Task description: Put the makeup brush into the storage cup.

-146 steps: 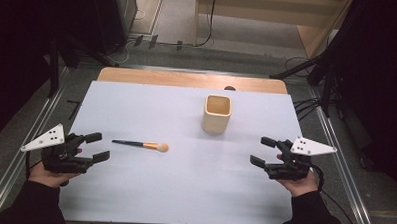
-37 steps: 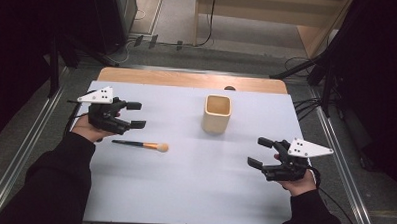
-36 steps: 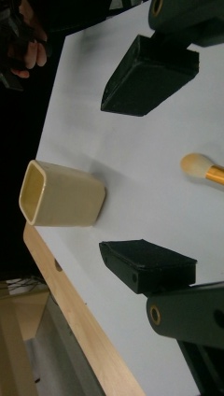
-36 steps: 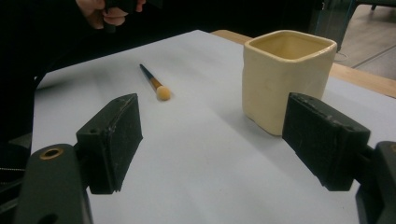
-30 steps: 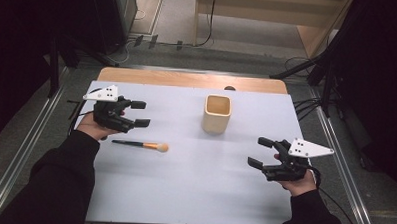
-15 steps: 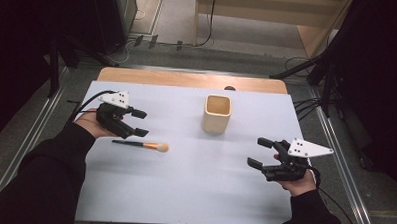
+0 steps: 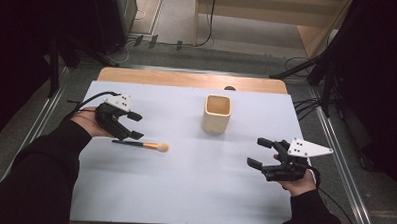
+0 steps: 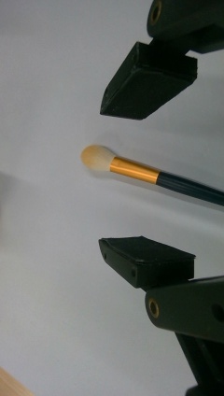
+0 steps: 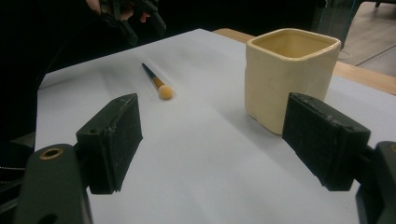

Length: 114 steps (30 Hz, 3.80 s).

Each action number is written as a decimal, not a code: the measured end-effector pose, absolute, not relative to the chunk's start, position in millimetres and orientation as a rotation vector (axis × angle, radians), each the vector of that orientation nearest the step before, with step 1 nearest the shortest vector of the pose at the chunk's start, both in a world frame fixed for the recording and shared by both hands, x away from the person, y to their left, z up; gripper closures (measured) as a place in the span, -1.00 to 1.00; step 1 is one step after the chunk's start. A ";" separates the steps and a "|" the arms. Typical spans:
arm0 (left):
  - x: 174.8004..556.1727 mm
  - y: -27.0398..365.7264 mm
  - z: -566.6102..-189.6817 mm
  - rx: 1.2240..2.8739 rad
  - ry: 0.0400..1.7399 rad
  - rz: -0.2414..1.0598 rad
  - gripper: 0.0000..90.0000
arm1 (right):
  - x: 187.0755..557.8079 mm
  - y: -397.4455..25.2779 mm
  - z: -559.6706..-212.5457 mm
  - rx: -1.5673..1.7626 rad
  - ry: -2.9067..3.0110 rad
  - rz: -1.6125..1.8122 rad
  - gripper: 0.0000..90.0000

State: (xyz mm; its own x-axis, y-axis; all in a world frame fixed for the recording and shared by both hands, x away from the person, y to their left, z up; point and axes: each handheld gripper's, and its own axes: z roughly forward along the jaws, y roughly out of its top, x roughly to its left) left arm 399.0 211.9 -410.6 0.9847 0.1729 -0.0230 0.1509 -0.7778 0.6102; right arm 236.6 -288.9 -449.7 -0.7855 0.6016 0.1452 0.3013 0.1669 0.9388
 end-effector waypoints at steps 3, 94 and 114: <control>400.4 212.2 -408.9 2.510 0.218 0.055 -0.31 | 236.6 -289.2 -449.8 0.872 2.187 1.654 -0.53; 399.2 147.5 -465.6 3.022 -0.050 0.022 0.49 | 238.7 -287.8 -451.6 0.910 2.224 1.603 -0.52; 405.7 149.2 -458.4 3.004 0.032 -0.092 0.76 | 239.3 -287.8 -452.1 0.907 2.228 1.602 -0.52</control>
